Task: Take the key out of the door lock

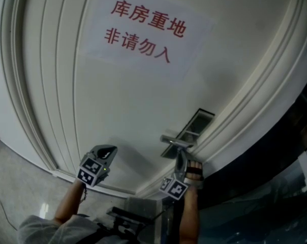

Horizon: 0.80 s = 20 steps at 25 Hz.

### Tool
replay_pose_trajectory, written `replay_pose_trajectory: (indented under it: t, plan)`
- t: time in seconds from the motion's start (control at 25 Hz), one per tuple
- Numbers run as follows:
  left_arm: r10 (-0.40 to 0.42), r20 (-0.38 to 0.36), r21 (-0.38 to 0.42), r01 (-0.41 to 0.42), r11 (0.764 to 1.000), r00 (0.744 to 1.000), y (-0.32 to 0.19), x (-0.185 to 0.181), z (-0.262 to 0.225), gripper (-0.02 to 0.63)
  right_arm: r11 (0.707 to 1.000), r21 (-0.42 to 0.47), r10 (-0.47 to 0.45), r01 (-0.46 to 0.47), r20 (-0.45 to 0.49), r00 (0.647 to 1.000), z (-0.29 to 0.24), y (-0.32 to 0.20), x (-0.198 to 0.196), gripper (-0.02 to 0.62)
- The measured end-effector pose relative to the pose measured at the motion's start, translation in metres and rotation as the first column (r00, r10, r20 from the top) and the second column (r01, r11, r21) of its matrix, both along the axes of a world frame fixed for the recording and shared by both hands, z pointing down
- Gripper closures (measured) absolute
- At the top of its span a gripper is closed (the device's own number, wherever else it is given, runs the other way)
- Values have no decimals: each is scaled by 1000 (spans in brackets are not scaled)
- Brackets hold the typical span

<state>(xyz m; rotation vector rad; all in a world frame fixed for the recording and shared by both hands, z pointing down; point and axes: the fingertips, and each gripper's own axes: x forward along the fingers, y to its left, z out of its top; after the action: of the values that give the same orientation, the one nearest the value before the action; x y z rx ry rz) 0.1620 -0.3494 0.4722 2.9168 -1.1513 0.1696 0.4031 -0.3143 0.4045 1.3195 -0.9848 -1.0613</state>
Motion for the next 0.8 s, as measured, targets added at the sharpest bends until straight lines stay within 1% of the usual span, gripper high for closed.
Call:
replay_pose_trajectory:
  t: [0.24, 0.36, 0.52, 0.8]
  plan:
    - [2, -4, 6, -2, 1000, 1000, 1, 2, -2, 601, 1000, 15, -24, 24, 35, 999, -2, 4, -3, 575]
    - [6, -4, 4, -6, 1000, 1000, 3, 3, -1, 601, 1000, 14, -17, 16, 31, 999, -2, 5, -3, 575]
    - [6, -2, -4, -6, 1000, 1000, 5, 3, 1, 601, 999, 22, -25, 24, 66, 998, -1, 8, -3, 575]
    - [11, -4, -4, -11, 1000, 1000, 8, 4, 2, 601, 1000, 19, -16, 15, 47, 999, -2, 11, -3, 575]
